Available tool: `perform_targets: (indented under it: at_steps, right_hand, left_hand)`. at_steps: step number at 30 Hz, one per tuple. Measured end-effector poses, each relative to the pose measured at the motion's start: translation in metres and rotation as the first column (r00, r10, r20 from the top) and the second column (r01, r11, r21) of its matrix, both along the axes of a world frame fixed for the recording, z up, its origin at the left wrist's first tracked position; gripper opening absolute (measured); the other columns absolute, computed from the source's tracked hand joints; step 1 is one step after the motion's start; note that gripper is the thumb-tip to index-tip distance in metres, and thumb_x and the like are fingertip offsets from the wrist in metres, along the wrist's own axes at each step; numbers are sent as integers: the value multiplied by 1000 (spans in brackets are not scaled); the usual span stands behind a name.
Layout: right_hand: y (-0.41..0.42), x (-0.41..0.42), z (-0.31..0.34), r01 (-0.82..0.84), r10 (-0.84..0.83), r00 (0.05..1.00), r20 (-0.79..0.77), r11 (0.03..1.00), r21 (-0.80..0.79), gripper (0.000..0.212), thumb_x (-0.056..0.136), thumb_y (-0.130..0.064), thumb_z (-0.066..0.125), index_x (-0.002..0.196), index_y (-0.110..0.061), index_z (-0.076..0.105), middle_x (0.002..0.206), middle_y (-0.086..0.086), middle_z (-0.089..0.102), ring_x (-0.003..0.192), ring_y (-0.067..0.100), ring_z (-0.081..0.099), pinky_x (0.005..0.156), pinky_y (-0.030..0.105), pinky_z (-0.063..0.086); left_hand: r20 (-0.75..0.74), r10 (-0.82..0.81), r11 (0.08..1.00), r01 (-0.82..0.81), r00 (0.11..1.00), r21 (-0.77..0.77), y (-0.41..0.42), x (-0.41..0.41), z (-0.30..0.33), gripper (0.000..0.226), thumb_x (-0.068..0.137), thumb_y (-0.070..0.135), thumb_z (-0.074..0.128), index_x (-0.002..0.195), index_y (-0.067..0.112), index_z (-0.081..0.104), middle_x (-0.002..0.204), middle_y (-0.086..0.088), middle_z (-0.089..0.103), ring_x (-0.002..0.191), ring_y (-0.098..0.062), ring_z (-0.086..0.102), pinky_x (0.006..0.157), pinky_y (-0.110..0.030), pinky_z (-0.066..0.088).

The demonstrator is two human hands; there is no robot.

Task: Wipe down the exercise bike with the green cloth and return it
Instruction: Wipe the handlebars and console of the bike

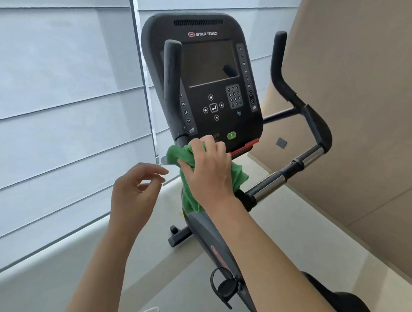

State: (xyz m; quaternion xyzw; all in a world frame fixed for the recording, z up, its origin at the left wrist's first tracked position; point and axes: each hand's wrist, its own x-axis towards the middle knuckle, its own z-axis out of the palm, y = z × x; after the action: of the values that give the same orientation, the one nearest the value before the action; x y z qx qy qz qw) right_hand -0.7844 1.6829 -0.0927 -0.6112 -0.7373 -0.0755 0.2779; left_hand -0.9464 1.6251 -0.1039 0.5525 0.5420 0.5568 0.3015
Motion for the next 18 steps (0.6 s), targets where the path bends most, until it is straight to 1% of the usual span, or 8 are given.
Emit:
perform_targets:
  at_steps: [2, 4, 7, 10, 12, 14, 18]
  right_hand:
    - [-18, 17, -8, -81, 82, 995, -58, 997, 6, 26, 100, -43, 63, 116, -21, 63, 117, 0, 55, 95, 22, 47, 79, 41, 48]
    - [-43, 37, -21, -122, 122, 987, -104, 993, 7, 25, 100, -40, 65, 116, -21, 67, 120, -2, 57, 97, 21, 48, 81, 36, 47]
    - [-80, 62, -38, -139, 137, 982, -128, 990, -8, 25, 97, -35, 69, 119, -23, 69, 126, -6, 57, 103, 17, 49, 86, 29, 42]
    - [-93, 71, -48, -135, 133, 981, -145, 991, -5, 29, 94, -30, 69, 122, -22, 70, 130, -6, 56, 110, 17, 50, 89, 31, 46]
    - [-83, 63, -46, -111, 114, 983, -145, 993, 29, 28, 94, -29, 69, 120, -19, 70, 126, -3, 57, 106, 18, 49, 85, 33, 49]
    - [-58, 47, -36, -82, 92, 981, -172, 994, 68, 24, 97, -29, 70, 118, -16, 69, 121, 2, 56, 100, 19, 47, 81, 34, 49]
    - [0, 17, -6, -72, 85, 978, -190, 995, 74, 26, 100, -32, 69, 116, -11, 68, 116, 8, 56, 94, 27, 49, 83, 44, 50]
  left_hand:
    - [-14, -20, 1000, 20, 1000, 7, 4, 5, 3, 40, 88, -5, 60, 88, 32, 74, 97, 8, 77, 92, -15, 74, 73, -14, 53]
    - [-41, -100, 995, 100, 994, -8, 7, 12, 4, 36, 90, -4, 64, 89, 30, 75, 98, 8, 76, 93, -15, 73, 73, -18, 56]
    - [-69, -200, 979, 197, 977, -54, 3, 19, 2, 36, 91, -4, 67, 91, 30, 78, 102, 7, 75, 95, -16, 72, 77, -22, 58]
    - [-61, -237, 970, 233, 970, -72, -2, 19, 0, 32, 92, -3, 67, 93, 27, 78, 103, 6, 74, 93, -17, 71, 76, -19, 56]
    - [-59, -245, 967, 239, 968, -84, -5, 15, 0, 31, 92, -3, 66, 93, 25, 78, 103, 6, 74, 92, -17, 71, 75, -17, 54]
    - [-53, -239, 968, 234, 970, -90, -7, 11, 1, 32, 93, -3, 65, 93, 26, 78, 103, 8, 75, 92, -15, 71, 75, -16, 54]
    - [-41, -151, 985, 148, 988, -84, -7, 6, 7, 33, 93, -1, 62, 94, 29, 77, 104, 14, 77, 93, -12, 73, 73, -16, 54]
